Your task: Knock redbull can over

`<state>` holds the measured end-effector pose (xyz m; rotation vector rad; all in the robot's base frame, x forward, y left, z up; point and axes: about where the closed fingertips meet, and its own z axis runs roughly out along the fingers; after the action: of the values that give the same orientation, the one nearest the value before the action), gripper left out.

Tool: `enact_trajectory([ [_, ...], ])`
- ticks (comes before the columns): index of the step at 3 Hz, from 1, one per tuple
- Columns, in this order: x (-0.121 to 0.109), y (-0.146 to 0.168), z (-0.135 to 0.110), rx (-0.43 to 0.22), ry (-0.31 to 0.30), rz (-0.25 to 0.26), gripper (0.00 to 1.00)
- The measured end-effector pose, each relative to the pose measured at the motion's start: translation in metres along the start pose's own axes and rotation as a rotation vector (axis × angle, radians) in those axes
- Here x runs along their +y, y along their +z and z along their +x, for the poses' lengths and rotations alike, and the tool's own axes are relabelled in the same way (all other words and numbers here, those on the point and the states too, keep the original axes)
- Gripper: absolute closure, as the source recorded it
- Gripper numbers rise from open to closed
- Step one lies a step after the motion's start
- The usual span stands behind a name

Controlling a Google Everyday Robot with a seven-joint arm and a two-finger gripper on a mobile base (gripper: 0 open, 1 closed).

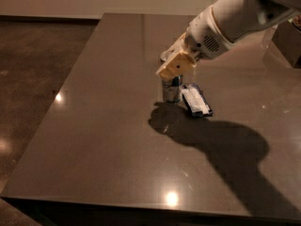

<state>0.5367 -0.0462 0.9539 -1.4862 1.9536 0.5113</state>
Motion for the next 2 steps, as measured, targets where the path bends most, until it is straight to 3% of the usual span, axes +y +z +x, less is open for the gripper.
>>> enact_trajectory([
  [2, 0.035, 0.001, -0.015, 0.204, -0.108, -0.134, 1.00],
])
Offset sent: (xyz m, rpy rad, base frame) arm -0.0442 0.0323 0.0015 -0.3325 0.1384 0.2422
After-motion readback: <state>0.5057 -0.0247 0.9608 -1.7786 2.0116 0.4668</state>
